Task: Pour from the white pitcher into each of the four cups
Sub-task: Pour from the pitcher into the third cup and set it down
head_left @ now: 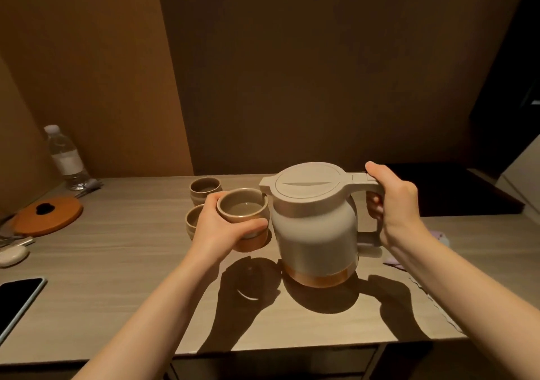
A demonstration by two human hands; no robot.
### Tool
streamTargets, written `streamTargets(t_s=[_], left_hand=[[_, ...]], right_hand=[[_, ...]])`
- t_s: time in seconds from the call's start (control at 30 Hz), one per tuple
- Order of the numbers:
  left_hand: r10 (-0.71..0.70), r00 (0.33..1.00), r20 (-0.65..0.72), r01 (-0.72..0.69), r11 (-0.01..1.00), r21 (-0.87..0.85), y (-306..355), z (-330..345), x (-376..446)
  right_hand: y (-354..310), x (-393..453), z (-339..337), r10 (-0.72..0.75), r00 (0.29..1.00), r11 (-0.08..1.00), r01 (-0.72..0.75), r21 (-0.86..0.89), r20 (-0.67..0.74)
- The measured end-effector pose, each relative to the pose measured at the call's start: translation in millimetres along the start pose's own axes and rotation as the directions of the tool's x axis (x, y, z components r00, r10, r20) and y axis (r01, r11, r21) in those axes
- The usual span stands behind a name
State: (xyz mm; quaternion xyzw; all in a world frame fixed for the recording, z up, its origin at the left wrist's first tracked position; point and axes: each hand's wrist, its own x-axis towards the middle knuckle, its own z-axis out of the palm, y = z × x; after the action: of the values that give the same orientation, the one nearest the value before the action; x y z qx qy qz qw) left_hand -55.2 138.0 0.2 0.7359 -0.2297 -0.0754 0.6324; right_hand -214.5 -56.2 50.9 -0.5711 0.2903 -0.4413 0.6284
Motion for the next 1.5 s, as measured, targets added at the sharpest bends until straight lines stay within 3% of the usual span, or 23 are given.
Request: streamTargets(t_s=[0.47,0.9,1.23,1.5], left_hand=[[0.064,0.997,0.034,-0.069,0.98,0.185,28.5,12.0,105.7],[-0.125,0.989,0.083,0.101,0.964,0.247,-25.7,38.6,185.7],[-0.289,0.95,0.122,0.205,0.867,0.454,-54.2,48.3,201.5],[-0.35,0.931,0.101,0.27,0.85,0.452,-63.7,49.6,202.8]], right_hand=[[-13.2,42.5,10.9,-0.002,0.995,1.0,0.003,0.019,-0.103],[29.8,77.9,25.7,0.037,0.995,0.999,-0.038,-0.009,-0.09],[51.3,86.2,29.2,0.085,0.994,0.996,-0.087,-0.035,-0.066],[50.2,86.3,29.8,0.083,0.995,0.995,-0.086,-0.048,-0.055]])
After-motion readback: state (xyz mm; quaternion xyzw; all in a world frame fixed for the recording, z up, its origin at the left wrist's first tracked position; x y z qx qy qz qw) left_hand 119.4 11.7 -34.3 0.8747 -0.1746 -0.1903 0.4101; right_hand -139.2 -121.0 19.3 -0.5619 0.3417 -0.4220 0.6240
